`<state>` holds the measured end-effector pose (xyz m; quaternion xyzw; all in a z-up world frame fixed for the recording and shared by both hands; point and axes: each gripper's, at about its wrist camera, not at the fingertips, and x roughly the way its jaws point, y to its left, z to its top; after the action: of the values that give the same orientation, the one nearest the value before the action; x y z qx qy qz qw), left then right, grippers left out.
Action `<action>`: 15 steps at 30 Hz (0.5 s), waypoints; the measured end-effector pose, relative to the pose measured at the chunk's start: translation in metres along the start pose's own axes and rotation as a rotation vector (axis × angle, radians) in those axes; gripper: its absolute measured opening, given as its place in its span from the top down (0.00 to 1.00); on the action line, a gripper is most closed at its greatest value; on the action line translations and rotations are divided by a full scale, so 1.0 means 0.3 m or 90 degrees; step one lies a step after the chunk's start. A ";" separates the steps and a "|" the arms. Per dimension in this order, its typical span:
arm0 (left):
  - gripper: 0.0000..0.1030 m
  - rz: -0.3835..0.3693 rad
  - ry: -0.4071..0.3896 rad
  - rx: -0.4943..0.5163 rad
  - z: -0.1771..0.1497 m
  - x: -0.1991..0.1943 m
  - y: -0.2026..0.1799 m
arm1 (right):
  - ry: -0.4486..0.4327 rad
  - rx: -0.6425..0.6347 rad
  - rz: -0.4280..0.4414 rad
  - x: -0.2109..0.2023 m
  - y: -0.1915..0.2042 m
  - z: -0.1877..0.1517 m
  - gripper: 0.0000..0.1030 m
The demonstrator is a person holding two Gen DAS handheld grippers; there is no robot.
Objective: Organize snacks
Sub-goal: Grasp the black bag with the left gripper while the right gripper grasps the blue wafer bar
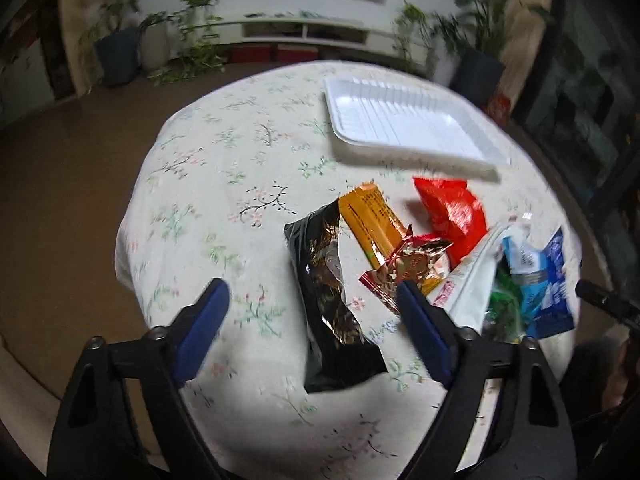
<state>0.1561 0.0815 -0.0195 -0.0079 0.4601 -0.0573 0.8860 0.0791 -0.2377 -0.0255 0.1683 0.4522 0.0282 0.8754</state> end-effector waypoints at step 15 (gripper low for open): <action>0.23 0.024 0.104 0.050 0.029 0.201 -0.010 | 0.078 0.065 0.063 0.144 0.006 0.046 0.38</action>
<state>0.1973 0.0715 -0.0635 0.0401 0.5280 -0.0590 0.8462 0.1159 -0.2311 -0.0515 0.2330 0.4969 0.0584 0.8339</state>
